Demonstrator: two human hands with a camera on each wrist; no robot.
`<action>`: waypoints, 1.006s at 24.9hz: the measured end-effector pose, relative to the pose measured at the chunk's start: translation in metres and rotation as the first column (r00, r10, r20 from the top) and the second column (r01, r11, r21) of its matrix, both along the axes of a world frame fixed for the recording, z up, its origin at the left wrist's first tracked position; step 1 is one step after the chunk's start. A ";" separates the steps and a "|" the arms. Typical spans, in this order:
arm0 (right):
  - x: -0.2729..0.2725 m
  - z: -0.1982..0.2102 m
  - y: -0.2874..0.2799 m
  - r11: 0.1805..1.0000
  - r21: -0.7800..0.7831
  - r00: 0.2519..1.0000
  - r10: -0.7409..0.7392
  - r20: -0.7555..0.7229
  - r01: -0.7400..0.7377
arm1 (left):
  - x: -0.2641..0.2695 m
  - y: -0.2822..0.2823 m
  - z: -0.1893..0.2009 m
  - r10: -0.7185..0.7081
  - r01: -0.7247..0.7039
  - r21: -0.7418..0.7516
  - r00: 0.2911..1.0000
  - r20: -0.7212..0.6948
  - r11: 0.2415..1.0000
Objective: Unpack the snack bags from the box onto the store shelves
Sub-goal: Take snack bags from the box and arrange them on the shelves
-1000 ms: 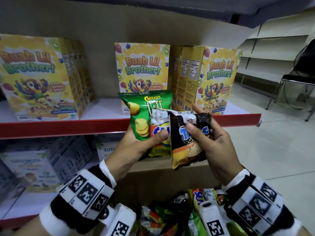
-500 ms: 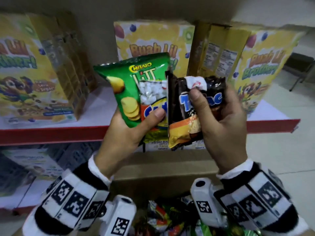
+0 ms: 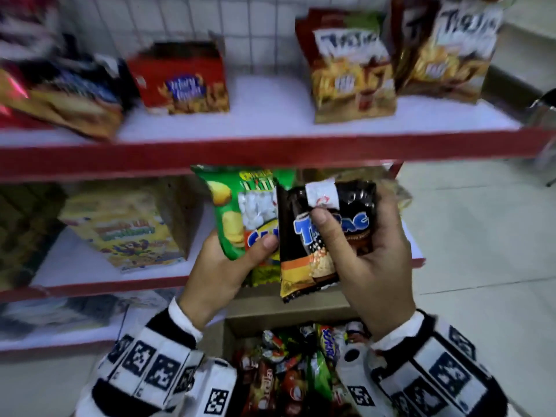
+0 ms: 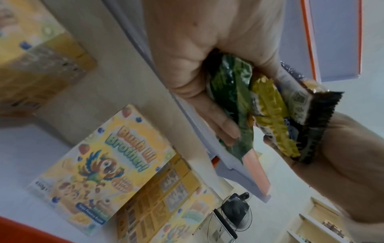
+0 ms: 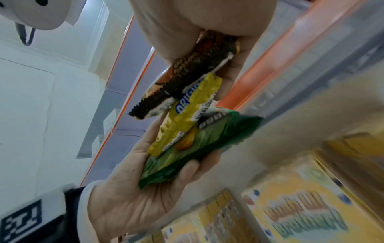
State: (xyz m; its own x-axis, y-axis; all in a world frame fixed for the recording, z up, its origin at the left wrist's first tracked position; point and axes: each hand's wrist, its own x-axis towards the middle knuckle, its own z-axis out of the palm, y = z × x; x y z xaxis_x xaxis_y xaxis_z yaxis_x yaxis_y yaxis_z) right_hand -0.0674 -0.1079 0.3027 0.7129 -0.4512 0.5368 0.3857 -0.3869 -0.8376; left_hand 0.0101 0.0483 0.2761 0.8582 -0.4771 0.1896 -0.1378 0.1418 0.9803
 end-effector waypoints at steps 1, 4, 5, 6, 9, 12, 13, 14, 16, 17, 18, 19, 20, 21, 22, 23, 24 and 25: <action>-0.008 0.028 0.002 1.000 -0.007 1.000 0.023 -0.013 -0.023 | -0.009 0.006 0.028 -0.015 0.016 0.020 1.000 -0.022 1.000; -0.027 0.097 0.008 0.998 0.006 0.997 0.066 -0.038 -0.066 | -0.027 0.021 0.096 0.014 -0.011 0.079 0.999 -0.039 0.997; -0.030 0.125 0.010 0.997 0.010 0.996 0.072 -0.045 -0.071 | -0.030 0.024 0.124 0.018 -0.014 0.088 0.999 -0.045 0.996; -0.032 0.153 0.010 0.997 0.003 0.996 0.081 -0.038 -0.081 | -0.031 0.025 0.152 0.009 -0.005 0.070 0.999 -0.048 0.998; -0.036 0.258 0.007 0.994 -0.013 0.995 0.104 -0.001 -0.104 | -0.033 0.021 0.255 0.006 -0.006 0.004 1.000 0.006 1.000; -0.038 0.322 -0.001 0.989 -0.050 0.988 0.144 0.048 -0.142 | -0.033 0.016 0.319 0.004 -0.001 -0.018 0.991 0.131 1.000; -0.038 0.337 -0.003 0.988 -0.048 0.987 0.151 0.058 -0.148 | -0.033 0.014 0.334 0.023 -0.019 -0.028 0.990 0.141 0.999; -0.040 0.353 -0.008 0.987 -0.052 0.985 0.157 0.072 -0.154 | -0.033 0.010 0.352 0.046 -0.039 -0.046 0.987 0.156 0.998; -0.044 0.380 -0.019 0.982 -0.071 0.982 0.180 0.062 -0.176 | -0.033 0.004 0.380 0.080 -0.066 -0.082 0.982 0.172 0.994; -0.046 0.392 -0.024 0.979 -0.090 0.981 0.189 0.048 -0.185 | -0.033 0.002 0.390 0.087 -0.071 -0.090 0.978 0.190 0.993; -0.047 0.404 -0.031 0.977 -0.102 0.980 0.194 0.034 -0.190 | -0.032 0.000 0.399 0.097 -0.079 -0.097 0.975 0.199 0.992; -0.047 0.415 -0.039 0.973 -0.118 0.980 0.200 0.017 -0.197 | -0.032 -0.001 0.405 0.126 -0.107 -0.109 0.973 0.195 0.988; -0.045 0.425 -0.044 0.966 -0.134 0.975 0.222 0.003 -0.220 | -0.032 0.001 0.411 0.165 -0.143 -0.123 0.967 0.194 0.982; -0.042 0.434 -0.048 0.959 -0.148 0.970 0.241 -0.016 -0.241 | -0.029 0.004 0.412 0.191 -0.168 -0.134 0.963 0.192 0.977; -0.037 0.442 -0.048 0.952 -0.161 0.965 0.260 -0.026 -0.261 | -0.026 0.009 0.414 0.218 -0.193 -0.142 0.957 0.190 0.971; -0.032 0.451 -0.046 0.947 -0.166 0.962 0.273 -0.029 -0.274 | -0.024 0.016 0.415 0.243 -0.217 -0.147 0.952 0.187 0.965; -0.025 0.459 -0.042 0.946 -0.167 0.960 0.278 -0.031 -0.279 | -0.020 0.023 0.417 0.266 -0.241 -0.147 0.946 0.187 0.959; -0.015 0.469 -0.037 0.945 -0.172 0.960 0.277 -0.031 -0.278 | -0.013 0.033 0.419 0.293 -0.267 -0.147 0.936 0.195 0.952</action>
State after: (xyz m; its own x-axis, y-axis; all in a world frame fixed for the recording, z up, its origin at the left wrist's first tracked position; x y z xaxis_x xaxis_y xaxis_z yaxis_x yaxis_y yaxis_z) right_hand -0.0820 -0.1445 0.7713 0.8006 -0.1359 0.5836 0.4931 -0.4041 -0.7704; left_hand -0.0030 0.0809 0.6951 0.8874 -0.1871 0.4213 -0.3911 0.1782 0.9029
